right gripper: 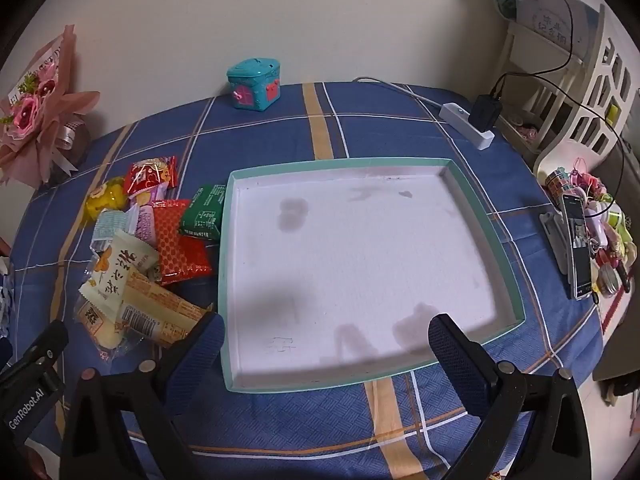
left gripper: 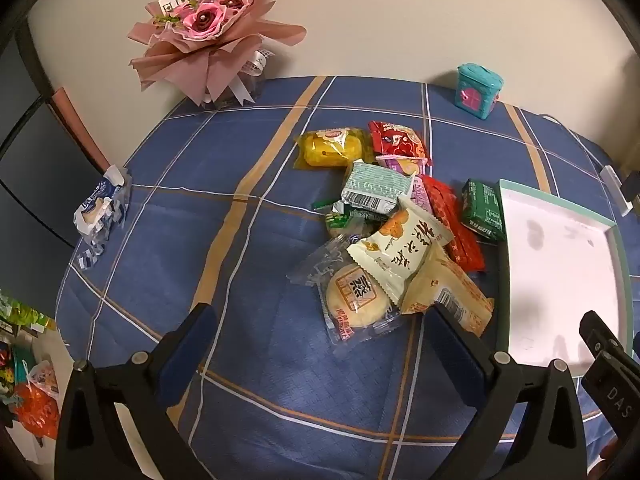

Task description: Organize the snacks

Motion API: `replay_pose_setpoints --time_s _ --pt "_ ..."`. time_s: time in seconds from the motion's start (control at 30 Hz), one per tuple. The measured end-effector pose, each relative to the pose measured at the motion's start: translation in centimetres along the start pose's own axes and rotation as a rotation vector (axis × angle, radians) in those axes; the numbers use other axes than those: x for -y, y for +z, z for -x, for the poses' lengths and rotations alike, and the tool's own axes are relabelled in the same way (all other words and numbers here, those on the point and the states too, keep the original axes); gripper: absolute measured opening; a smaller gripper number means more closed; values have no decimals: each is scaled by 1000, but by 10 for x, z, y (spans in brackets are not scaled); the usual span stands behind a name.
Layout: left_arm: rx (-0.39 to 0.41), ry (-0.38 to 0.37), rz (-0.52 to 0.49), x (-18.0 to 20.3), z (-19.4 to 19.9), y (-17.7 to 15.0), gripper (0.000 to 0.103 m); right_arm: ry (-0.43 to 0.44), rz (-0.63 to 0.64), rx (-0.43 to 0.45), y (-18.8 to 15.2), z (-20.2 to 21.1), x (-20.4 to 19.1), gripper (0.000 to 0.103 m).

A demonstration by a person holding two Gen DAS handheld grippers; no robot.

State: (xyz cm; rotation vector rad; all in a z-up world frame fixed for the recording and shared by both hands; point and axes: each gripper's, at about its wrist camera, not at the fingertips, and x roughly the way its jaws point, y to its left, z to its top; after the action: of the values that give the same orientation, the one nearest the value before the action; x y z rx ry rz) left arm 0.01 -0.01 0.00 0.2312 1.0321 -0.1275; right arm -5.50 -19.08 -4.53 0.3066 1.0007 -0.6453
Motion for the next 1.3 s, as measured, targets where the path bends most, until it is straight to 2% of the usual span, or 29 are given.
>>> replay_pose_setpoints --time_s 1.3 --pt "-18 -1 5 0 -7 -4 103 -5 8 -19 -1 -4 -3 103"
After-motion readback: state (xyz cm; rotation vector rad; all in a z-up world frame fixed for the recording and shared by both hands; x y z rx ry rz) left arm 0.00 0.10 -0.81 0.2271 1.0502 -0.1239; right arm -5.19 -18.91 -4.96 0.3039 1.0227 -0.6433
